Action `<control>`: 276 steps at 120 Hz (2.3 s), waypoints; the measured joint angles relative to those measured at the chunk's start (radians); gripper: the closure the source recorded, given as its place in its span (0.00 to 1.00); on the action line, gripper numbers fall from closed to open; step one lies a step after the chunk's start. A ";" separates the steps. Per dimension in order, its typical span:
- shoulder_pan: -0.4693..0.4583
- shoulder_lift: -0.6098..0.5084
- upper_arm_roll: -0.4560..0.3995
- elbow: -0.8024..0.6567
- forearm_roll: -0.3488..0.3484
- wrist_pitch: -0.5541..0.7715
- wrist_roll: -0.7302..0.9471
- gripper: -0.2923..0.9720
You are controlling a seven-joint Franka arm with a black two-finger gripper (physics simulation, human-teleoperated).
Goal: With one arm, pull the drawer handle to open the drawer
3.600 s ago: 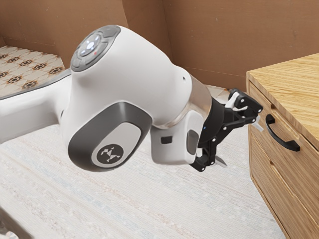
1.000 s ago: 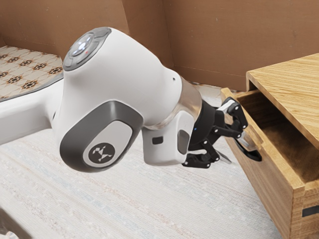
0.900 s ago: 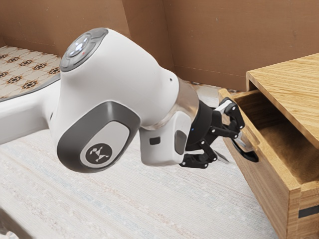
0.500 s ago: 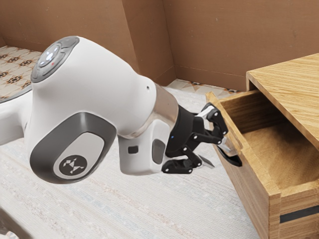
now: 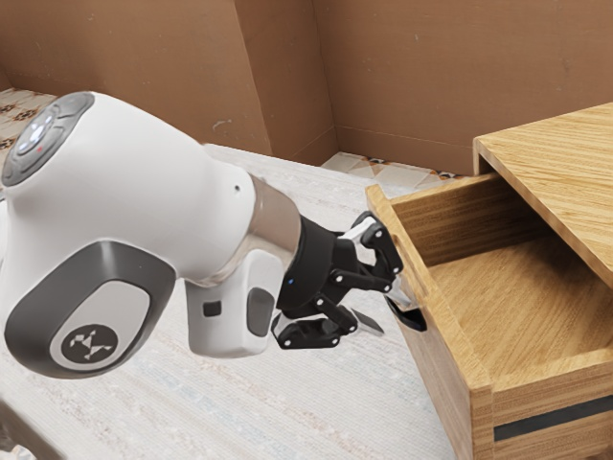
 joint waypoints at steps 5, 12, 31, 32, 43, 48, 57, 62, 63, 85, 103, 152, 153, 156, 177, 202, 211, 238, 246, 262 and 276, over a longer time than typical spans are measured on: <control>0.000 -0.001 0.000 -0.001 0.000 0.001 -0.001 0.64; 0.000 -0.006 0.001 -0.003 0.000 0.001 -0.001 0.66; -0.001 -0.020 0.013 -0.016 0.000 0.004 -0.003 0.70; -0.001 -0.020 0.013 -0.016 0.000 0.004 -0.003 0.70; -0.001 -0.029 0.014 -0.027 0.000 0.004 -0.004 0.72; -0.001 -0.033 0.014 -0.029 0.000 0.004 -0.005 0.73; -0.001 -0.036 0.014 -0.031 0.000 0.003 -0.007 0.74; -0.002 -0.038 0.014 -0.032 0.000 0.002 -0.008 0.75; -0.002 -0.038 0.015 -0.032 0.000 0.002 -0.008 0.75; -0.002 -0.058 0.027 -0.053 0.000 0.001 -0.012 0.77; -0.002 -0.079 0.042 -0.073 0.000 0.001 -0.015 0.77; -0.002 -0.147 0.059 -0.131 -0.002 -0.001 -0.019 0.77; -0.002 -0.148 0.059 -0.131 -0.002 -0.001 -0.019 0.77; -0.002 -0.152 0.060 -0.135 -0.001 -0.001 -0.019 0.77; -0.002 -0.188 0.062 -0.168 -0.002 -0.003 -0.020 0.77; -0.024 -0.241 0.085 -0.202 -0.002 -0.011 -0.021 0.78; -0.026 -0.253 0.087 -0.210 -0.001 -0.014 -0.022 0.78; -0.027 -0.286 0.087 -0.235 0.000 -0.023 -0.022 0.78; -0.027 -0.300 0.088 -0.244 -0.001 -0.025 -0.022 0.78; -0.027 -0.320 0.088 -0.257 -0.001 -0.029 -0.023 0.78; -0.028 -0.340 0.103 -0.270 0.002 -0.034 -0.023 0.78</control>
